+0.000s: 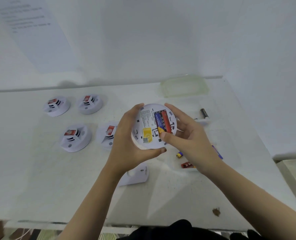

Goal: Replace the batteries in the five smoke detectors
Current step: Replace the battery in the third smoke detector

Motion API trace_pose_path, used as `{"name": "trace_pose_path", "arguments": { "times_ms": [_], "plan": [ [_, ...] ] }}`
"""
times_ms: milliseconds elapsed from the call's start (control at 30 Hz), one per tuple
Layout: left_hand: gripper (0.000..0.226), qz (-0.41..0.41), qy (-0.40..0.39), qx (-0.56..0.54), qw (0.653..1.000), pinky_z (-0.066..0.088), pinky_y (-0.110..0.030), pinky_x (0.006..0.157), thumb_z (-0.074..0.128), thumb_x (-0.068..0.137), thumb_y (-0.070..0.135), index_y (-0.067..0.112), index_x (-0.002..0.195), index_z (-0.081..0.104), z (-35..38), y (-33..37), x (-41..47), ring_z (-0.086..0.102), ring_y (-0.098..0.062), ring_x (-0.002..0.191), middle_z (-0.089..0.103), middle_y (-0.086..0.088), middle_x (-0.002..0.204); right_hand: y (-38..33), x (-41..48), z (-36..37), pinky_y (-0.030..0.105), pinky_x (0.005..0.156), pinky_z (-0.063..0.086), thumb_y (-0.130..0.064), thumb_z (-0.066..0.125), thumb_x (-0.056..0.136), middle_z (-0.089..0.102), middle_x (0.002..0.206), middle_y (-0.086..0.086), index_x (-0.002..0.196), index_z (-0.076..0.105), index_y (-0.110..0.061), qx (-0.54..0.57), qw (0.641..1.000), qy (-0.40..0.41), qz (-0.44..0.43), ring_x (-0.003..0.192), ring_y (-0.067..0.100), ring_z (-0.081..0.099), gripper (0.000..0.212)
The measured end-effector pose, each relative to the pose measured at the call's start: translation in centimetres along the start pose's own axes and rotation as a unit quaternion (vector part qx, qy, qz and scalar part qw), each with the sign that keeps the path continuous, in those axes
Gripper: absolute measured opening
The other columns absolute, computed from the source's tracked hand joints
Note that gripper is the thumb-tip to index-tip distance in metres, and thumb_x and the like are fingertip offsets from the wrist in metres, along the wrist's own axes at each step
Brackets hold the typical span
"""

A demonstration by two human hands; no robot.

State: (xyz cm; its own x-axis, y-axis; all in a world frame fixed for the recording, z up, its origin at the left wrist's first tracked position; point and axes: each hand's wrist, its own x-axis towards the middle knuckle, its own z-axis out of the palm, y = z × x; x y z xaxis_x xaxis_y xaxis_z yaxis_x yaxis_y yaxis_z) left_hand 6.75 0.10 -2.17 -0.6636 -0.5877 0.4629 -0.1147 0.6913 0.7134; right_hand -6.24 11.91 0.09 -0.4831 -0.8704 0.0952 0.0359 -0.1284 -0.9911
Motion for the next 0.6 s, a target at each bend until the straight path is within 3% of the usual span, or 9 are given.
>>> {"name": "trace_pose_path", "arguments": {
  "times_ms": [167, 267, 367, 433, 467, 533, 600],
  "plan": [
    [0.099, -0.035, -0.002, 0.01, 0.999, 0.047, -0.023, 0.096, 0.083, 0.05, 0.049, 0.025, 0.135, 0.038, -3.3, -1.2, -2.3, 0.051, -0.007, 0.119, 0.051, 0.015, 0.129, 0.8, -0.7, 4.5, 0.024, 0.07, 0.056, 0.009, 0.066, 0.079, 0.069, 0.104, -0.005, 0.121, 0.057, -0.031, -0.005, 1.0, 0.028, -0.001, 0.09, 0.009, 0.068, 0.06],
    [0.096, -0.066, -0.008, -0.014, 0.998, 0.051, -0.035, 0.094, 0.085, 0.051, 0.042, 0.024, 0.134, 0.041, -5.6, -2.6, -4.0, 0.055, -0.015, 0.118, 0.056, 0.011, 0.127, 1.7, -1.0, 6.9, 0.03, 0.079, 0.056, 0.002, 0.066, 0.082, 0.068, 0.109, -0.003, 0.127, 0.053, -0.03, -0.026, 0.999, -0.008, 0.016, 0.095, 0.012, 0.068, 0.057],
    [0.094, -0.086, -0.018, -0.008, 0.996, 0.044, -0.014, 0.092, 0.082, 0.051, 0.044, 0.031, 0.134, 0.04, -7.9, -3.8, -5.8, 0.052, -0.001, 0.119, 0.054, 0.018, 0.127, 3.1, -1.2, 8.6, 0.031, 0.095, 0.05, -0.02, 0.067, 0.085, 0.06, 0.126, -0.003, 0.138, 0.04, -0.031, -0.039, 0.994, -0.055, 0.081, 0.111, 0.009, 0.06, 0.06],
    [0.099, -0.113, -0.031, 0.002, 0.993, 0.041, -0.007, 0.092, 0.082, 0.048, 0.05, 0.027, 0.136, 0.041, -9.4, -4.9, -7.0, 0.048, 0.004, 0.12, 0.052, 0.016, 0.13, 3.9, -1.2, 9.1, 0.025, 0.101, 0.043, -0.039, 0.064, 0.082, 0.053, 0.132, -0.008, 0.139, 0.037, -0.031, -0.12, 0.985, -0.071, 0.098, 0.117, 0.004, 0.052, 0.063],
    [0.103, -0.129, -0.037, 0.007, 0.991, 0.041, -0.011, 0.095, 0.082, 0.046, 0.054, 0.026, 0.137, 0.042, -10.2, -5.6, -7.6, 0.047, 0.003, 0.121, 0.052, 0.014, 0.132, 4.2, -1.3, 9.0, 0.017, 0.099, 0.04, -0.044, 0.062, 0.083, 0.051, 0.132, -0.01, 0.138, 0.039, -0.032, -0.202, 0.972, -0.086, 0.085, 0.117, 0.0, 0.048, 0.061],
    [0.107, -0.15, -0.048, 0.013, 0.987, 0.044, -0.028, 0.103, 0.083, 0.043, 0.056, 0.029, 0.138, 0.041, -11.5, -6.9, -8.9, 0.046, -0.001, 0.125, 0.051, 0.013, 0.135, 4.9, -1.7, 8.6, 0.007, 0.091, 0.028, -0.048, 0.063, 0.084, 0.047, 0.134, -0.01, 0.137, 0.043, -0.029, -0.396, 0.908, -0.136, 0.025, 0.118, 0.0, 0.039, 0.06],
    [0.108, -0.163, -0.062, 0.01, 0.985, 0.043, -0.037, 0.106, 0.085, 0.042, 0.057, 0.037, 0.138, 0.04, -12.5, -7.8, -9.8, 0.045, -0.003, 0.127, 0.05, 0.015, 0.136, 5.7, -2.0, 8.2, 0.012, 0.092, 0.021, -0.05, 0.064, 0.079, 0.044, 0.135, -0.005, 0.139, 0.043, -0.025, -0.529, 0.828, -0.185, -0.027, 0.122, 0.007, 0.033, 0.068]
  ]
}}
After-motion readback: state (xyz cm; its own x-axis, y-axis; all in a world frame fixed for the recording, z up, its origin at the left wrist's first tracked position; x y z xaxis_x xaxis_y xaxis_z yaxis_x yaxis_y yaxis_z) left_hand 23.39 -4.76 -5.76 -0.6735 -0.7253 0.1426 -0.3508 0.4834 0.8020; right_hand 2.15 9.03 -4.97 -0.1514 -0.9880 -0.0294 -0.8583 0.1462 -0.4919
